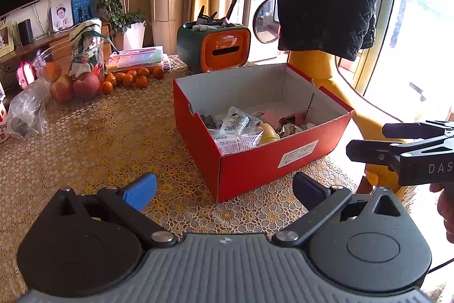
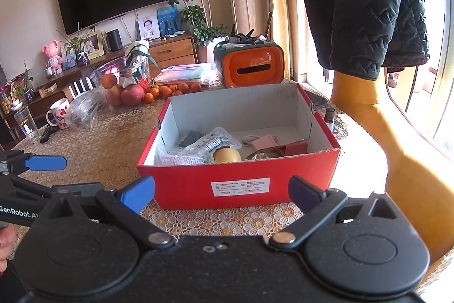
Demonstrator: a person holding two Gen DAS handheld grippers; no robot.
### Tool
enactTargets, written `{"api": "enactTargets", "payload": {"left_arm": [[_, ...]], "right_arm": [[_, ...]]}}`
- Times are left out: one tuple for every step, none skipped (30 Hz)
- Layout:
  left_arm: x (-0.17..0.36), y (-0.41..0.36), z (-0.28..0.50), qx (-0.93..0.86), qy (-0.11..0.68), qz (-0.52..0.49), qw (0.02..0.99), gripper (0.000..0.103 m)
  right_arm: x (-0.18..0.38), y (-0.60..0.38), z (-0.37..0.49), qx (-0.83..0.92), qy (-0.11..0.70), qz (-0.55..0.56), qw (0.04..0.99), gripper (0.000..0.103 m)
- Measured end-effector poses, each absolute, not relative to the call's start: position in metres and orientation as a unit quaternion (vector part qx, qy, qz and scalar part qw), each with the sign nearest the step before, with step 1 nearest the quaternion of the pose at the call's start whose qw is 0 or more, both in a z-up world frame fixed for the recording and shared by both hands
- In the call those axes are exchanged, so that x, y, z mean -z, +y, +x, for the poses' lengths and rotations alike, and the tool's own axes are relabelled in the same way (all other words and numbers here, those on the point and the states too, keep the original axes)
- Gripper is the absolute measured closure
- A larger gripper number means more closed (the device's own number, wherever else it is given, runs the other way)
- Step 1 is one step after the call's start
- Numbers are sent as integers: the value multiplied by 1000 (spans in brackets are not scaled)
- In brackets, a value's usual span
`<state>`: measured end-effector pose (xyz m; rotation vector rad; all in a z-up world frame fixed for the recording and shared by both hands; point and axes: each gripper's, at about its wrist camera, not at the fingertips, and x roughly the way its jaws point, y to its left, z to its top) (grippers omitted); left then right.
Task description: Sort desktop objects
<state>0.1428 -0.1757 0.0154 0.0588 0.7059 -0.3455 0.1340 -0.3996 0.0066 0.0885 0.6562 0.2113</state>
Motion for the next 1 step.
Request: {"api": "enactTargets", "payload": {"left_arm": [[-15,-172,142,168,342,30,924,0]], "right_arm": [[-6,-397,134,-104,323,44,940,2]]}}
